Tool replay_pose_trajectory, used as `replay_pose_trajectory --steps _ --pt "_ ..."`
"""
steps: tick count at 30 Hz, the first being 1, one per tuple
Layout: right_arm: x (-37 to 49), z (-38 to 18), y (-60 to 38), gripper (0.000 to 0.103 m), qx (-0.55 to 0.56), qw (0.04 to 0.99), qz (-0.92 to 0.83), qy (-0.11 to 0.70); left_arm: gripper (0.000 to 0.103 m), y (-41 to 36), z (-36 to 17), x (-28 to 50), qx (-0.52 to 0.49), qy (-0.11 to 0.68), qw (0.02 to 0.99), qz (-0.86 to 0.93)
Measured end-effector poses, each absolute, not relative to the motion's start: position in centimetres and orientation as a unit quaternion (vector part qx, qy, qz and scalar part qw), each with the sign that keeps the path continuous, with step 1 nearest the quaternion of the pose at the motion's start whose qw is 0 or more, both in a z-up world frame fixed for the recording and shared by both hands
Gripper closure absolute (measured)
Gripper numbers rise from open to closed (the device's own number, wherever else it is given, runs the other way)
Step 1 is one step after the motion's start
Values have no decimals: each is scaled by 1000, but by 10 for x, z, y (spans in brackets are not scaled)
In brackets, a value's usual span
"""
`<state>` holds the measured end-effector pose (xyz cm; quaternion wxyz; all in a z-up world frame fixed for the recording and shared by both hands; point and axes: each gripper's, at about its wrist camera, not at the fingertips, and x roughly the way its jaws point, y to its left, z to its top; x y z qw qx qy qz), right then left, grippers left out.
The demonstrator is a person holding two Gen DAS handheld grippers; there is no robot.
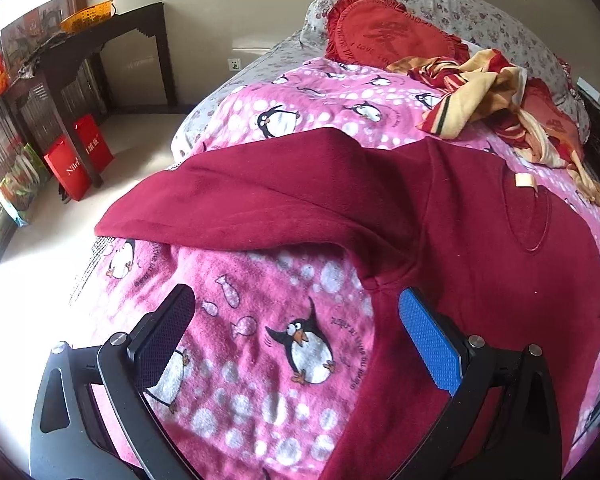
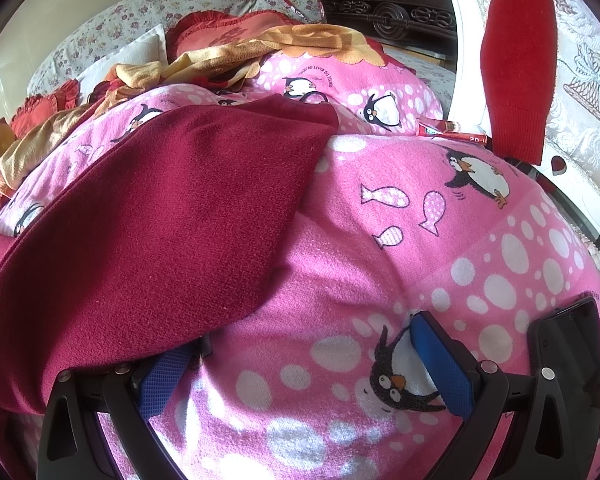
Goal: Fold small clothes
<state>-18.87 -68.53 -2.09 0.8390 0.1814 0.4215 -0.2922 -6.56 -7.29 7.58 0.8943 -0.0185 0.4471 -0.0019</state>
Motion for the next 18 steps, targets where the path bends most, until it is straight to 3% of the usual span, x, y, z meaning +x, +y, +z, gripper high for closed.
replay_pose_trajectory --steps 9,18 --pt "-193 -14 -678 0 193 844 -236 441 1 -103 86 -78 0 428 904 -20" --pt "-243 77 -583 1 184 896 -125 385 1 -124 97 -85 3 412 910 -53"
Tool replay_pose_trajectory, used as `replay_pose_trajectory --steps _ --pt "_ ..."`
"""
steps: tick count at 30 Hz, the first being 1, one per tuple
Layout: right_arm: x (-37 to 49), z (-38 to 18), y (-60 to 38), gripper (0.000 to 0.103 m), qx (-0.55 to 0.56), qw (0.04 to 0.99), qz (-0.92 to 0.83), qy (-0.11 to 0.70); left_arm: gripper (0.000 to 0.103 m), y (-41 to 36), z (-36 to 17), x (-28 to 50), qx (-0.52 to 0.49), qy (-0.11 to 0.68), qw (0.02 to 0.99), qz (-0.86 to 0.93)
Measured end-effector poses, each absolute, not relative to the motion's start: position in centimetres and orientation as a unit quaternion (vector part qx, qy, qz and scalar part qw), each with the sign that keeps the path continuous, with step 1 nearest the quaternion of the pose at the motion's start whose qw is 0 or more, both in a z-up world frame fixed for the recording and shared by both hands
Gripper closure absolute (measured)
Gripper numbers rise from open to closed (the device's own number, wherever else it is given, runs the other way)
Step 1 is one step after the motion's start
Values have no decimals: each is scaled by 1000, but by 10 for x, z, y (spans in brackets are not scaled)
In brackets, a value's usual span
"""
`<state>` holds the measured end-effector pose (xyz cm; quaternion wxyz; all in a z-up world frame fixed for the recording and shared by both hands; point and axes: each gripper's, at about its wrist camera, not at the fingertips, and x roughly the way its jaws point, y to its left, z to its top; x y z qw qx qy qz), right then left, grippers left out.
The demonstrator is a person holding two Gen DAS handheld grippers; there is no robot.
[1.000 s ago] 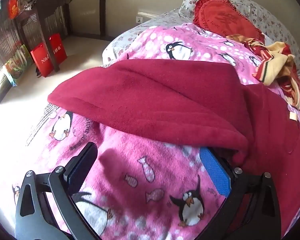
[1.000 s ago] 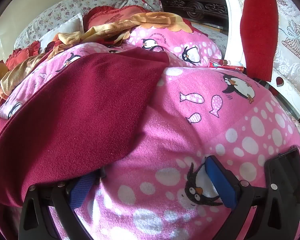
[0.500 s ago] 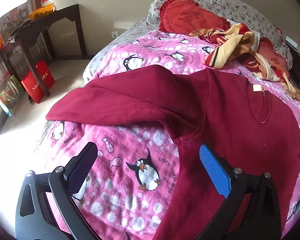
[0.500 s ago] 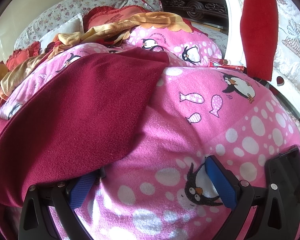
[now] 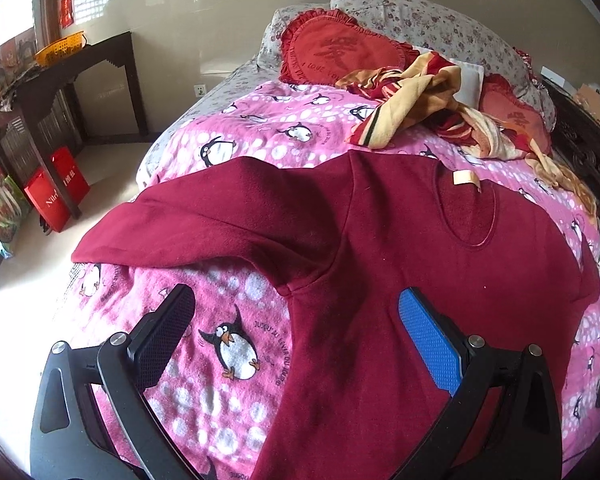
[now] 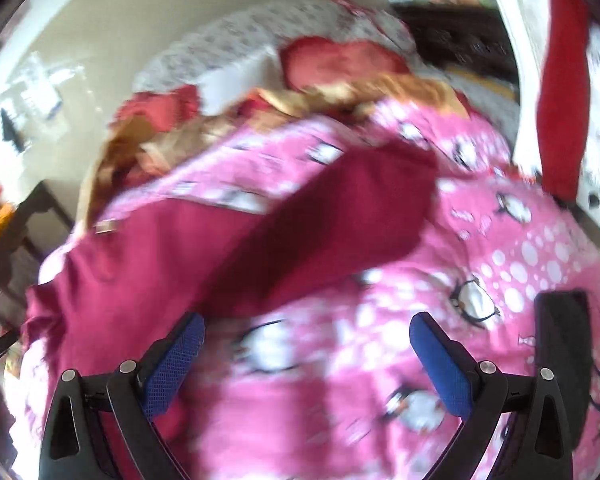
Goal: Fold small clothes
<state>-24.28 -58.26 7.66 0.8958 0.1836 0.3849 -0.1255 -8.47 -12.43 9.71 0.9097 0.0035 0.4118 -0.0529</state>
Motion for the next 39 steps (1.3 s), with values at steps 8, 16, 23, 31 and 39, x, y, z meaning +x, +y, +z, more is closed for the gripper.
replay_pose_trajectory --steps 8,16,23,31,39 --pt "-251 153 -495 1 134 898 -57 414 1 -133 107 -89 6 406 911 -73" --pt "-262 253 -428 1 103 923 37 369 1 -133 121 -89 14 393 916 -75" --pt "-283 315 -408 1 124 922 103 353 1 -133 131 -90 6 381 921 -80" --pt "-314 377 -392 1 114 931 139 318 1 -136 133 -89 14 376 923 -82" --pt "-263 317 -379 1 106 928 96 345 1 -134 129 -89 36 379 922 -72"
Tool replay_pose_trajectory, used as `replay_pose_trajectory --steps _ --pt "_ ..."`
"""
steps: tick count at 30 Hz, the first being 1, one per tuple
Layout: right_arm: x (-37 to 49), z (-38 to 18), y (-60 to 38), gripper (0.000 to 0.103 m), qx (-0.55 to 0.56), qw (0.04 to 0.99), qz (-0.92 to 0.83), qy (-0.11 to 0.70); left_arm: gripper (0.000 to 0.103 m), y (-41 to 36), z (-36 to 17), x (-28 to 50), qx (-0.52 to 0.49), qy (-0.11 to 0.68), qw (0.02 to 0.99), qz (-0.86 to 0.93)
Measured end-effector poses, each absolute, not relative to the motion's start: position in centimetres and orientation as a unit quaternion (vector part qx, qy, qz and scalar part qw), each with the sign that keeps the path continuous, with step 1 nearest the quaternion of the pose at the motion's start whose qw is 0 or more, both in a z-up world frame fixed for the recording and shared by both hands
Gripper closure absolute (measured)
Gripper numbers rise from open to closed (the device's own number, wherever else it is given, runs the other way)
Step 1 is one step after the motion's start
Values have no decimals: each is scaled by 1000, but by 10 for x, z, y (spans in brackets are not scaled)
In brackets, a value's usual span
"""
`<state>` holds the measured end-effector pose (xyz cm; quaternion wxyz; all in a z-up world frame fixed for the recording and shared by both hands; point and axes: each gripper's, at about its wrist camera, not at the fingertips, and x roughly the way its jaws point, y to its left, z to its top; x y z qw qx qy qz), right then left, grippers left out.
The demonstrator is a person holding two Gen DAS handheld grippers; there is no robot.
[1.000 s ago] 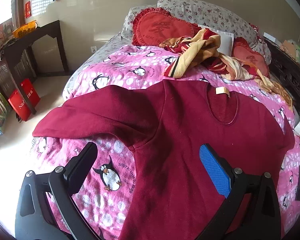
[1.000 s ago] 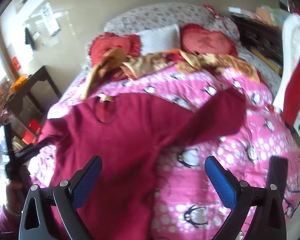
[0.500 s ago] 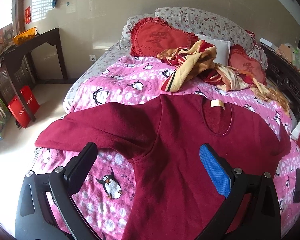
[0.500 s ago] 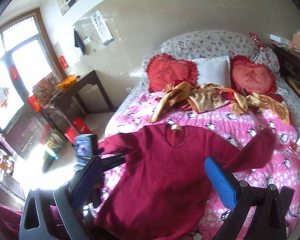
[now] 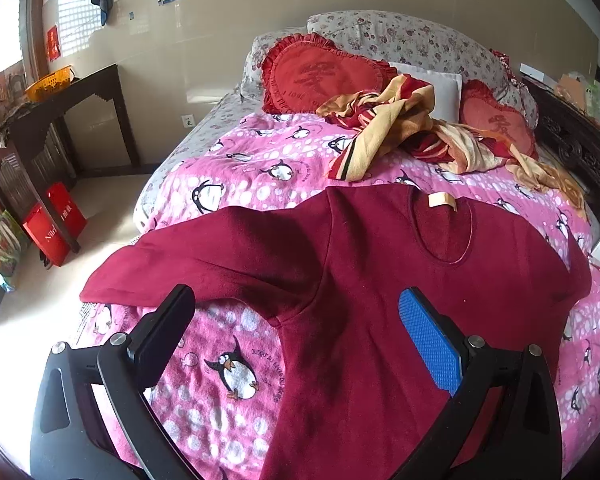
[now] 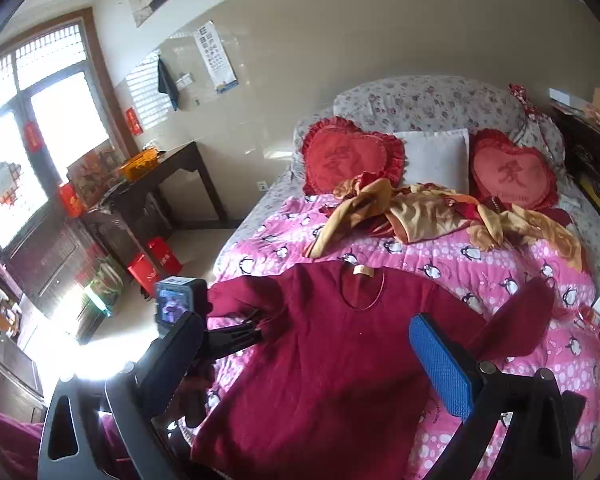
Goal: Fold small clothes
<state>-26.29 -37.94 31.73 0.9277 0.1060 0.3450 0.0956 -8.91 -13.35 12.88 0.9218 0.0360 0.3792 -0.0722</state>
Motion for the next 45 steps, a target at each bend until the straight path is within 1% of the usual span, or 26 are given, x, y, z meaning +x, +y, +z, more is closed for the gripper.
replay_pose_trajectory --steps 9,15,19,28,45 --pt "-161 195 -368 1 171 904 45 389 1 -129 122 -79 49 388 919 -58" --pt "-119 140 -356 3 127 905 -2 407 1 -123 110 -67 47 398 915 -47" --pt "-107 113 -353 4 122 900 -11 419 1 -119 99 -57 43 412 909 -43" --pt "-95 95 -342 4 101 900 -14 423 1 -108 85 -45 37 423 905 -32" --pt "-82 82 -329 4 88 896 -6 436 1 -90 79 -34 21 424 905 -16"
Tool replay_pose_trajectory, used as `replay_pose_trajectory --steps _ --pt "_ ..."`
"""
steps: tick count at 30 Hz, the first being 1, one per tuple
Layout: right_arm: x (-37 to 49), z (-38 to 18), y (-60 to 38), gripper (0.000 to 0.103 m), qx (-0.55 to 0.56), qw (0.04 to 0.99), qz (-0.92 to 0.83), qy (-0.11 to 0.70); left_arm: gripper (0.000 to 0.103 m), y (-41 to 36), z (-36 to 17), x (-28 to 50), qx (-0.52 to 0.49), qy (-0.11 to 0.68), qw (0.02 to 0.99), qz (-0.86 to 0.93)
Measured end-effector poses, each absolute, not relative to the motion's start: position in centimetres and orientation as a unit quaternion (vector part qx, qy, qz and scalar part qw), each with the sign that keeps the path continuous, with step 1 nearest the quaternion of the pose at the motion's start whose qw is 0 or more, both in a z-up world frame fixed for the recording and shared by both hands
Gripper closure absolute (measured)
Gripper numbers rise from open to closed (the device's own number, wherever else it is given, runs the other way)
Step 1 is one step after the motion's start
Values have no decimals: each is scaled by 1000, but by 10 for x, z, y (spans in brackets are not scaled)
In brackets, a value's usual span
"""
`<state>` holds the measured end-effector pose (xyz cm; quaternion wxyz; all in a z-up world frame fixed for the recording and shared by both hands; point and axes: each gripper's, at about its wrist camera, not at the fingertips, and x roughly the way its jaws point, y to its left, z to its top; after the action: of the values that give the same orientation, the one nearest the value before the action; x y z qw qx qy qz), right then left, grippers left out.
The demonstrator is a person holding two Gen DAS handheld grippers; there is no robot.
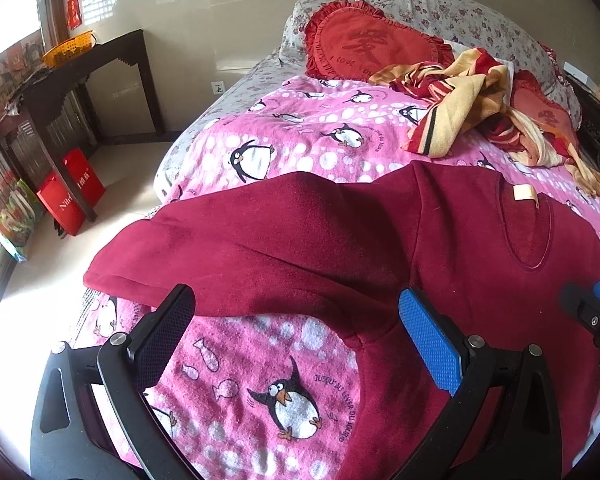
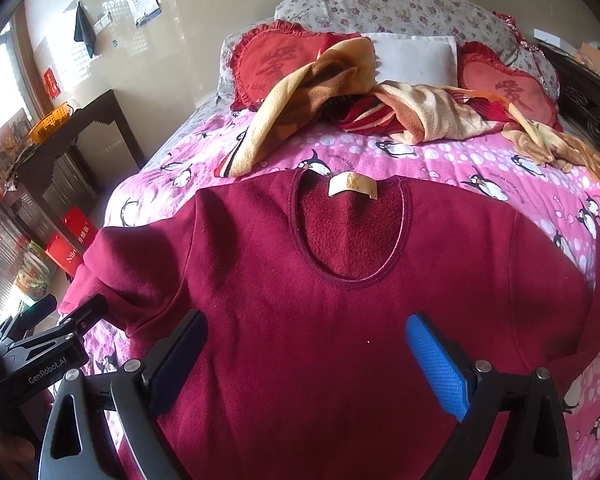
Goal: Fold small clothes
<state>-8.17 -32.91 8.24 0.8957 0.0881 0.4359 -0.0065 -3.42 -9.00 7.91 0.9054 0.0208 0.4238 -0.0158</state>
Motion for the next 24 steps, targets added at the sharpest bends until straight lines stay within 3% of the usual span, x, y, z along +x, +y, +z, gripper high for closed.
replay_pose_trajectory --steps 24 --pt "-81 73 -332 4 99 889 -16 446 1 -85 76 -32 24 429 903 -8"
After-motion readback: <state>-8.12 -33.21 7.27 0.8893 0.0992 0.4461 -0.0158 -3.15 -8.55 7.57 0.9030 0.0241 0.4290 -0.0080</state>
